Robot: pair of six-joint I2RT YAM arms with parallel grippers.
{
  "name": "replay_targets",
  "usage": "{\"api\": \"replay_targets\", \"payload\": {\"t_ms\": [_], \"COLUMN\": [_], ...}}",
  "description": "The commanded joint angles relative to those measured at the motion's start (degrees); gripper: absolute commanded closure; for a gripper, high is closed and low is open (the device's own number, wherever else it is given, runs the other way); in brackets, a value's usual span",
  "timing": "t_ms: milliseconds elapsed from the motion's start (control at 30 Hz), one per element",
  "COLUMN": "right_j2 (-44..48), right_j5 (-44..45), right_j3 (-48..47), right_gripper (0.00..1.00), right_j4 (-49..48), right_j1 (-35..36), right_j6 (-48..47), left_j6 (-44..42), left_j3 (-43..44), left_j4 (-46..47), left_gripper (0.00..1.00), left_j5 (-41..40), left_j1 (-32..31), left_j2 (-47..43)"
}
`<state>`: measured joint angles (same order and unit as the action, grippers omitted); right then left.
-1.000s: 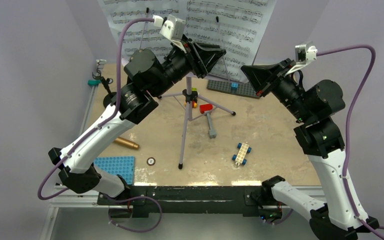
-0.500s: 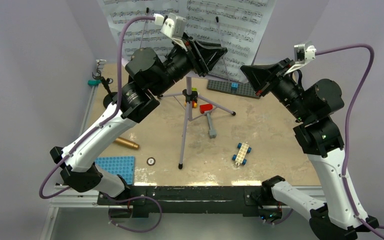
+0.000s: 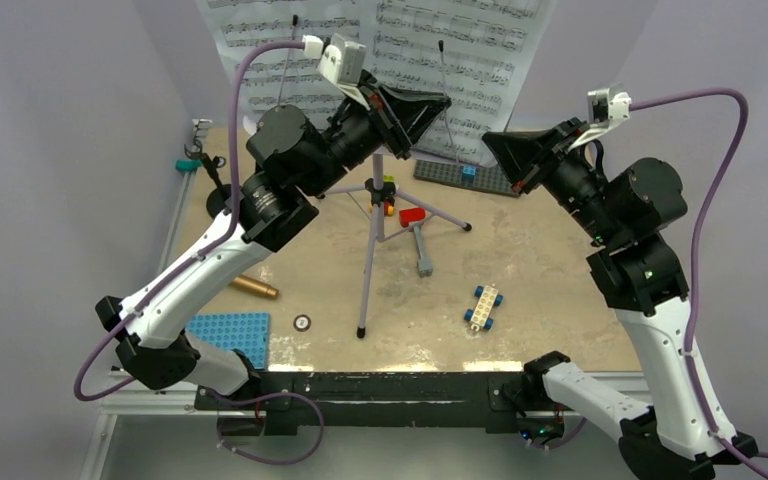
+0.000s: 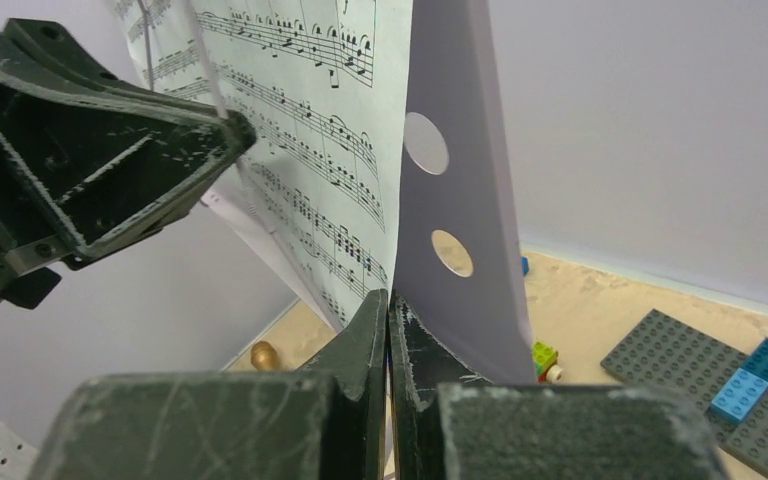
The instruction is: Pack up the instrument practice props
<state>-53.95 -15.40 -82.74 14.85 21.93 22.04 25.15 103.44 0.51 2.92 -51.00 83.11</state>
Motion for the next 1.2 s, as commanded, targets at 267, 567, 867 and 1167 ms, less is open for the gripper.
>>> {"api": "replay_targets", "payload": {"t_ms": [267,567,867,1167], "right_j2": [7.92,17.94,25.72,35.74], "right_j5": [13.76,18.63,20.59,15.73], "right_j3": [-1.64,1.39,2.07,8.38], "right_gripper": [1.0,1.0,1.0,1.0], "right_j4": [5.17,9.85,20.79,22.21], "right_j1": [-0.31,-0.31,-0.36,-0.33], "right_j6": [-2.59,-3.81,-6.44,-9.76], "left_j6": [-1.06,-1.09,-3.54,-4.82], "left_j3": [-3.87,-4.91,-6.41,-7.43], "left_j4": [5.57,5.35,5.69,6.03], "left_gripper": [1.0,1.0,1.0,1.0], "left_j5": [-1.23,-1.71,-5.48,-7.75], "left_j1": [0.37,0.37,0.38,0.38], "left_j2": [-6.33,-6.32,-4.76,-2.23]}}
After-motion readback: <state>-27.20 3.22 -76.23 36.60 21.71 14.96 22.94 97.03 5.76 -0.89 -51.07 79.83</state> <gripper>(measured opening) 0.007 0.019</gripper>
